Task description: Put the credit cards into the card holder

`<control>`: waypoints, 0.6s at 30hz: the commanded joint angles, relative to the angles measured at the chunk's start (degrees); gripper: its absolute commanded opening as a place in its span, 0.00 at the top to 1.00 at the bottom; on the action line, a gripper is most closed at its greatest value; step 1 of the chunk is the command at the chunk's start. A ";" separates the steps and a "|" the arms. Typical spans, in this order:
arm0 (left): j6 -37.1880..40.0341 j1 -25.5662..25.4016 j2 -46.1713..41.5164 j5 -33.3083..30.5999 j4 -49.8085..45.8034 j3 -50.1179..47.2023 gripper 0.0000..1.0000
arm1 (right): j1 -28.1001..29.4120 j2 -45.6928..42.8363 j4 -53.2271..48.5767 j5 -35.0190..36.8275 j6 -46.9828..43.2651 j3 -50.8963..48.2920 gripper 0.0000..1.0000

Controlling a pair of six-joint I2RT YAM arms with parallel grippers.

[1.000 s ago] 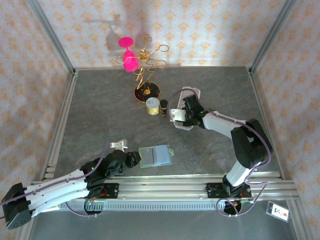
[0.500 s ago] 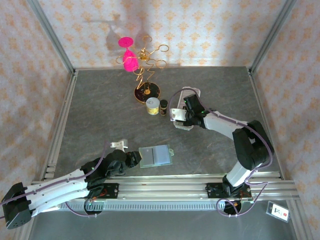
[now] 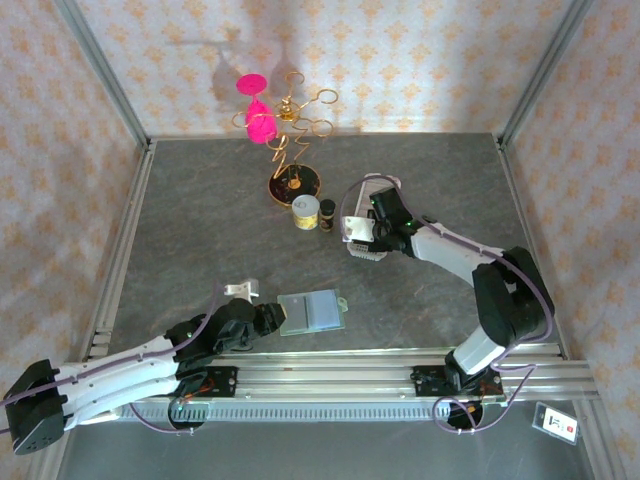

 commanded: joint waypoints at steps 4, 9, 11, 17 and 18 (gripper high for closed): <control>0.17 -0.49 0.37 0.82 1.99 0.22 0.71 | -0.76 -1.90 -0.30 1.22 -0.07 2.29 0.95; 0.02 -0.46 -0.07 0.68 1.90 0.04 0.71 | -0.85 -2.58 -1.13 0.19 0.00 2.46 0.99; -0.08 -0.45 -0.16 0.72 1.98 -0.09 0.71 | -0.89 -3.02 -1.64 -0.15 0.09 2.71 1.00; -0.17 -0.45 -0.08 0.94 3.05 -0.71 0.70 | -0.93 -4.76 -3.20 -0.76 0.00 3.34 1.00; -0.17 -0.41 -0.08 0.96 3.14 -0.71 0.70 | -0.94 -4.96 -3.46 -0.74 0.05 3.49 1.00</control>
